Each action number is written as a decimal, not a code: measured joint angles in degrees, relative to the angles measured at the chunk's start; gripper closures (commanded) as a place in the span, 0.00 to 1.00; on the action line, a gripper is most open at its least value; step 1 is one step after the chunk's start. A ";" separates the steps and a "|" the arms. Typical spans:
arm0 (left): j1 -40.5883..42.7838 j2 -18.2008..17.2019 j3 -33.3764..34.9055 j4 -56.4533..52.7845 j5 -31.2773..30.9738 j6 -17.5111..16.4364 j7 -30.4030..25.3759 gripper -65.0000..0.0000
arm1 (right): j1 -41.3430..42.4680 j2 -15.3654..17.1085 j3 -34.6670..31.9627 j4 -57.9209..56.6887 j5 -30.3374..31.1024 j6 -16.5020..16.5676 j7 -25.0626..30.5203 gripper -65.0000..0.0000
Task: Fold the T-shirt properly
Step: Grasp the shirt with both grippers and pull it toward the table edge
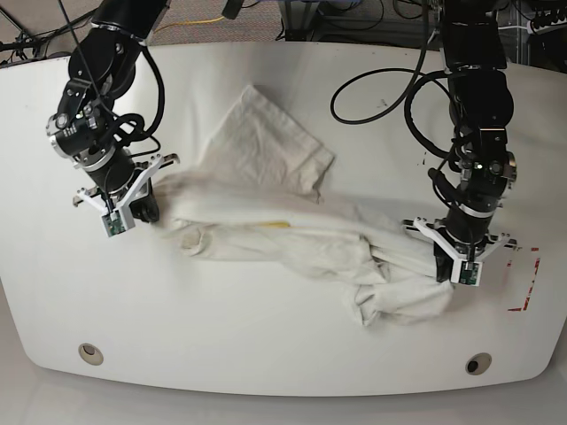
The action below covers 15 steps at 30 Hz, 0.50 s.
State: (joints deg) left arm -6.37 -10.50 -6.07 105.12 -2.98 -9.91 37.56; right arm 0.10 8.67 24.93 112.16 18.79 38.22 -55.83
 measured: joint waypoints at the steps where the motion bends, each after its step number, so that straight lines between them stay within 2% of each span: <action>1: -0.22 -0.20 -0.39 1.53 -0.09 -0.04 0.98 1.00 | 1.20 0.46 0.09 0.04 0.07 0.02 0.17 1.00; 4: -2.34 -0.39 -1.16 4.98 -0.59 -0.37 2.67 1.00 | 5.01 2.05 -0.31 0.02 0.20 0.20 0.24 1.00; 10: -9.86 -3.02 -1.27 5.53 -1.57 -0.94 5.09 1.00 | 15.08 5.25 -0.81 -1.62 1.60 0.94 -1.22 1.00; 15: -16.68 -5.14 -1.27 5.64 -1.88 -1.31 6.99 1.00 | 24.20 9.14 -5.25 -5.07 2.34 0.96 -1.86 1.00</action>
State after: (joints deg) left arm -23.05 -15.64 -7.33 110.76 -4.86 -11.22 44.56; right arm 24.29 17.80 19.68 107.09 21.12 39.18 -57.69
